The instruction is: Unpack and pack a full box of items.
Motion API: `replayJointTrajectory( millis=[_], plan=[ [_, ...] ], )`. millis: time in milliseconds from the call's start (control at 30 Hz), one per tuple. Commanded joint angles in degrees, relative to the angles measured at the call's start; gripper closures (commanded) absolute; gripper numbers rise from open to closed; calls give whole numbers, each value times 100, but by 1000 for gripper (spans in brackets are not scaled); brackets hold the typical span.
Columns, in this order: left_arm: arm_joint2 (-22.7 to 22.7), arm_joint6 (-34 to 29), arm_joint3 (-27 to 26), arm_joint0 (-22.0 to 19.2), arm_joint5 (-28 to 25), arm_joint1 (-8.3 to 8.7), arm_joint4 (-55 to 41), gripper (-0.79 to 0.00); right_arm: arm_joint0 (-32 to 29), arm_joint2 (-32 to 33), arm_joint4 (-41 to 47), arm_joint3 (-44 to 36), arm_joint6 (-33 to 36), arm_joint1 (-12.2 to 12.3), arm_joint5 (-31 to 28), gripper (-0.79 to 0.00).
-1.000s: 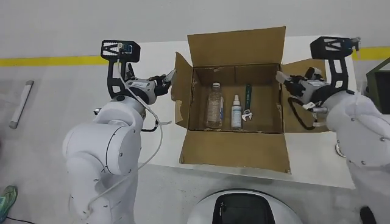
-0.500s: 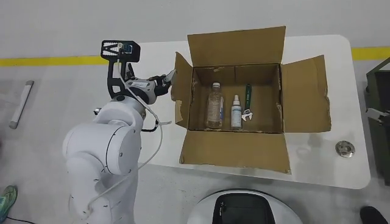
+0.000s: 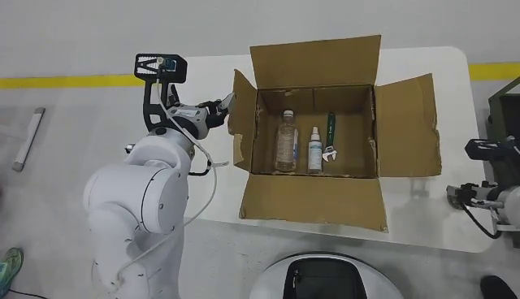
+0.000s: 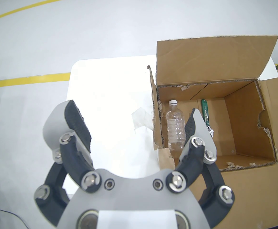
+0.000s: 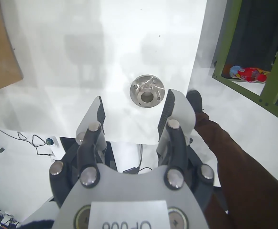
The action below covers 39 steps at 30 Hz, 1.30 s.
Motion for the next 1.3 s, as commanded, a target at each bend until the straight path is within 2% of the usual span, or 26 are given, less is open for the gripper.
replayJointTrajectory(
  millis=[0,200,533,933,1167,1267],
  plan=[
    [0,0,0,0,0,0,0,-785,21,-35,-82,50,0,21,7,-557],
    [0,0,0,0,0,0,0,-785,35,-130,-106,236,0,78,57,-542],
    [0,0,0,0,0,0,0,-785,28,-295,-157,433,0,133,178,-391],
    [0,0,0,0,0,0,0,-785,108,-382,-254,656,0,170,283,-406],
    [0,0,0,0,0,0,0,-785,197,-476,-284,798,-6,176,290,-369],
    [0,0,0,0,0,0,0,-785,229,-509,-306,829,-5,179,284,-317]
  ],
)
